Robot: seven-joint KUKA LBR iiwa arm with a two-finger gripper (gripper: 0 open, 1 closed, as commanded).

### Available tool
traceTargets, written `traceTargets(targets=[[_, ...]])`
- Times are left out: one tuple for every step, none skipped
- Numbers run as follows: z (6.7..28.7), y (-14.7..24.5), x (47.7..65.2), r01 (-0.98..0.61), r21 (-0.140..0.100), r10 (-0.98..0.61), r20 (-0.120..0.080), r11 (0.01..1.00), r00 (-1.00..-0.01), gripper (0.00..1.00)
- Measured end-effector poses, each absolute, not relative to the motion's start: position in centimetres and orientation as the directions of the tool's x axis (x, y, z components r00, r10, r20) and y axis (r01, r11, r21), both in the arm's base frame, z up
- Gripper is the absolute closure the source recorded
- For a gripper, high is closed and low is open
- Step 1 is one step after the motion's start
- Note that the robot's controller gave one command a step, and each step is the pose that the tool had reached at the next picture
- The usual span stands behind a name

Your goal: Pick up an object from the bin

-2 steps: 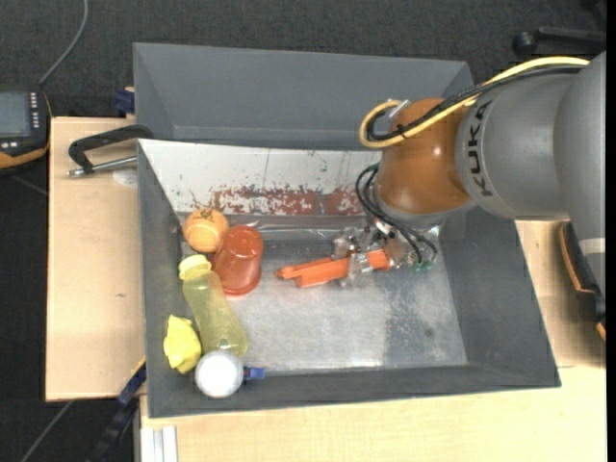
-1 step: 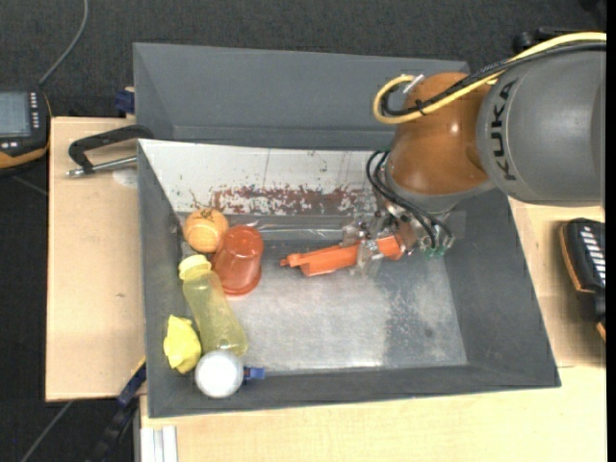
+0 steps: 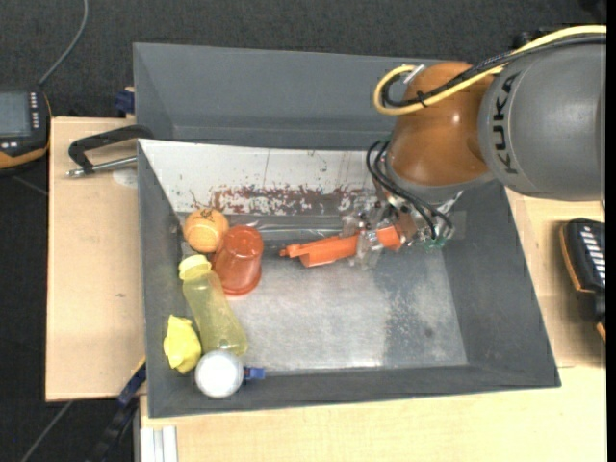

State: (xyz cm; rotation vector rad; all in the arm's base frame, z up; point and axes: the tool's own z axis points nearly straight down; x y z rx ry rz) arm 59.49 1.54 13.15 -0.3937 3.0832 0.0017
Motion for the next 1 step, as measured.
traceTargets(targets=[[26.26, 1.07, 57.55, -0.196, 0.001, -0.196, -0.026, 0.981, -0.980, 1.00]])
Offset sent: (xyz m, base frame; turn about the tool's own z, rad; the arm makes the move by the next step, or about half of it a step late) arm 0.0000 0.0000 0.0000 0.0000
